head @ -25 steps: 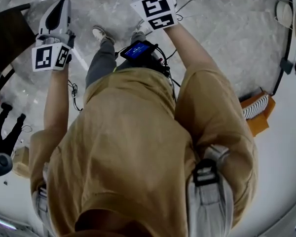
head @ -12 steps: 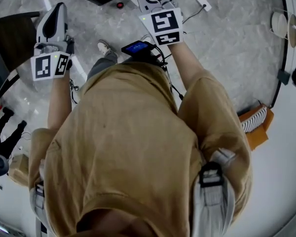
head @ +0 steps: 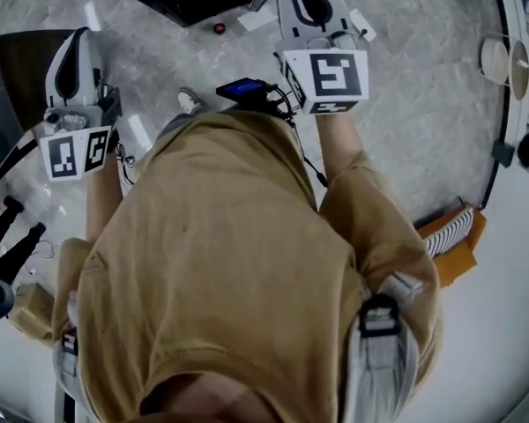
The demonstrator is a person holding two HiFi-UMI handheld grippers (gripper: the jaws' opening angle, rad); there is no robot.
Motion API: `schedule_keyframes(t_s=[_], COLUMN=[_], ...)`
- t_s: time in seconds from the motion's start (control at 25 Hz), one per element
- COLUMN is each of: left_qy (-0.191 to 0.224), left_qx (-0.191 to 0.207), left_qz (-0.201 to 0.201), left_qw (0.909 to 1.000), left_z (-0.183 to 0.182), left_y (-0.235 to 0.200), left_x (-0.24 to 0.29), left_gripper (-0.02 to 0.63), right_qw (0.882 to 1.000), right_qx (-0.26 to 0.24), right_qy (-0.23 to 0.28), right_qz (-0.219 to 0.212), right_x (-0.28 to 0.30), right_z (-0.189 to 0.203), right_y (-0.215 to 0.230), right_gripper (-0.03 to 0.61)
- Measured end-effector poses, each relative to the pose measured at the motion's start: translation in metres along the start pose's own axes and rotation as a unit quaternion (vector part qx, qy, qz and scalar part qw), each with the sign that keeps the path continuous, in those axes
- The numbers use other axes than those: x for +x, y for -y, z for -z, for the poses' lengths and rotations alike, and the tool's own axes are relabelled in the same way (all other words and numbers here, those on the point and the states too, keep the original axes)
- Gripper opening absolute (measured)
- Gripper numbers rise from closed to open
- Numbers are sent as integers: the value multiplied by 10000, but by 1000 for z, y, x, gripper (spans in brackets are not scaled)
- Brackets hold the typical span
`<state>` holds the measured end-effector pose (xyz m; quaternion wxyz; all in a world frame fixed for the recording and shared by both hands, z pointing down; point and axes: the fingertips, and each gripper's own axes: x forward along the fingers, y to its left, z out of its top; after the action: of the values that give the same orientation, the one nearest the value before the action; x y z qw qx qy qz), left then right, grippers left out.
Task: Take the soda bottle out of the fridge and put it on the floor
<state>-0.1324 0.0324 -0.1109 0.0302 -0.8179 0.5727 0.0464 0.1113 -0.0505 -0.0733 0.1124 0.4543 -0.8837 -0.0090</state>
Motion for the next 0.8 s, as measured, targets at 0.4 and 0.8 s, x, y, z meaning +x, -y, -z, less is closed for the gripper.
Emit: schedule_keyframes(t_s=[0.4,0.8], left_qy=[233,110], left_qx=[49,90], left_qz=[89,379], left_qw=[9997,9992], left_z=[-35,-5], left_y=[-8,-17], left_x=[-16,-23], left_gripper=[2,2], right_qw=[9991,9965], right_qx=[45,21], right_qy=[80,-135], right_qz=[408,824], right_x=[-33,-55], right_z=[-24,-10], right_y=[6,-9], right_gripper=[2,2])
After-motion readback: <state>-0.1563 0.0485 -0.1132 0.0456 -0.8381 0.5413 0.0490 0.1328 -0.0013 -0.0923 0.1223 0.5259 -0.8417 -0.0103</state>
